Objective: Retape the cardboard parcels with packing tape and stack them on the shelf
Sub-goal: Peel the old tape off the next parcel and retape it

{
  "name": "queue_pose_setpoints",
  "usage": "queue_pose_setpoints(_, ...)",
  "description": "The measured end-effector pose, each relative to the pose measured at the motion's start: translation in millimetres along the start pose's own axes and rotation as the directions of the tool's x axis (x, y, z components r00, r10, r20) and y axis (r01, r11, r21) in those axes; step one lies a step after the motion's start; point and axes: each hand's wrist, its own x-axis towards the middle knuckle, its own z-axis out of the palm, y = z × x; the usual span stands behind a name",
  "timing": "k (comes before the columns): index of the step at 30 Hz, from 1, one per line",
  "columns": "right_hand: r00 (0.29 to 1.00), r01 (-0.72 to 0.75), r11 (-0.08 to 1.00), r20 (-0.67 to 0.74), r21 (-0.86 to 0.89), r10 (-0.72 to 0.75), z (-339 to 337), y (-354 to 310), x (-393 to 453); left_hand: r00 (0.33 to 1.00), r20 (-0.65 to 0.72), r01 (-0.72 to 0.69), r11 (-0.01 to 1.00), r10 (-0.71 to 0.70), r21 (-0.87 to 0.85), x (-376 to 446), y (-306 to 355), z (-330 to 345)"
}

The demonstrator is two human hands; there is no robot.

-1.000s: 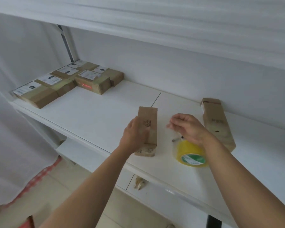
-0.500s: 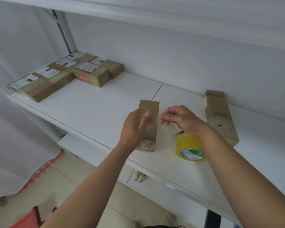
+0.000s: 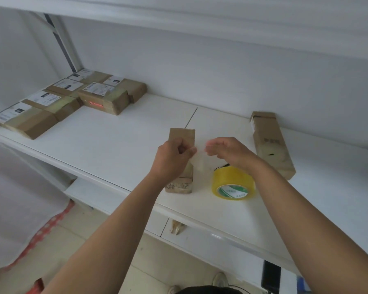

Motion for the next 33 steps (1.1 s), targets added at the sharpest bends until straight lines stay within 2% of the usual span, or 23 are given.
queue_pose_setpoints(2,0.995,-0.021,0.965,-0.096,-0.260,-0.005,-3.3,9.9,-5.4,1.000,-0.016,-0.008,1.000,0.008,0.011,2.0,4.2,-3.2)
queue_pose_setpoints(4,0.996,-0.035,0.902,-0.086,-0.431,-0.003,-2.8,21.3,-16.4,1.000,-0.007,-0.003,1.000,0.004,0.018,4.6,5.9,-6.9)
queue_pose_setpoints(10,0.993,-0.111,0.786,-0.043,-0.608,0.107,-6.0,33.8,-34.8,0.995,0.029,0.100,0.995,-0.099,-0.009,9.8,-5.9,-13.7)
queue_pose_setpoints(12,0.995,-0.092,0.780,-0.033,-0.619,0.091,-12.6,32.5,-34.8,0.992,0.036,0.121,0.993,-0.121,0.001,9.6,-12.0,-15.6)
queue_pose_setpoints(19,1.000,-0.017,0.884,-0.027,-0.467,0.004,-34.0,-1.8,-34.8,0.987,-0.039,0.152,0.988,-0.153,-0.031,3.5,-27.7,-29.3)
queue_pose_setpoints(28,0.999,-0.025,0.771,0.015,-0.637,0.044,-32.9,-37.6,-19.4,0.978,-0.054,0.198,0.976,-0.203,-0.092,2.9,-42.2,-39.3)
queue_pose_setpoints(33,0.998,-0.024,0.725,0.025,-0.688,0.057,-24.8,-40.2,-18.1,0.972,-0.001,0.233,0.970,-0.233,0.073,3.2,-47.9,-36.6)
